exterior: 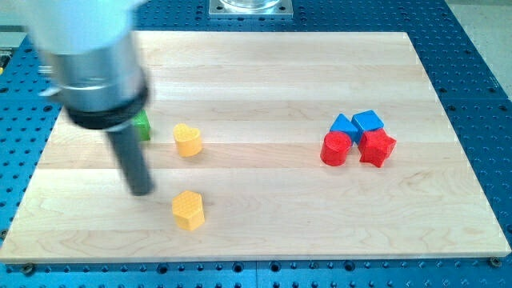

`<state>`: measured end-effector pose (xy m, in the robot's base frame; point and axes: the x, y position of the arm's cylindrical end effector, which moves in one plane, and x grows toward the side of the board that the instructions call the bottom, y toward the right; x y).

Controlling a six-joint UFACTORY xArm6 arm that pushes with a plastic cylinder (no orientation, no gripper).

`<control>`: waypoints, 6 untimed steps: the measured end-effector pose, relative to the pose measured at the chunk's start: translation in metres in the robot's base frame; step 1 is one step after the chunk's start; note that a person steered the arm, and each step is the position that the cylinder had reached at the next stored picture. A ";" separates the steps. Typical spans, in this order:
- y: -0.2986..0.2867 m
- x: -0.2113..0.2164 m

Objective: Move the yellow heart diagonal to the bottom right of the green star

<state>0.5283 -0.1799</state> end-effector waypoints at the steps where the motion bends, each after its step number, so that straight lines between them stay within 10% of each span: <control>1: 0.022 -0.067; 2: 0.059 -0.114; 5: 0.134 -0.038; 6: 0.136 -0.072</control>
<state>0.4561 -0.0443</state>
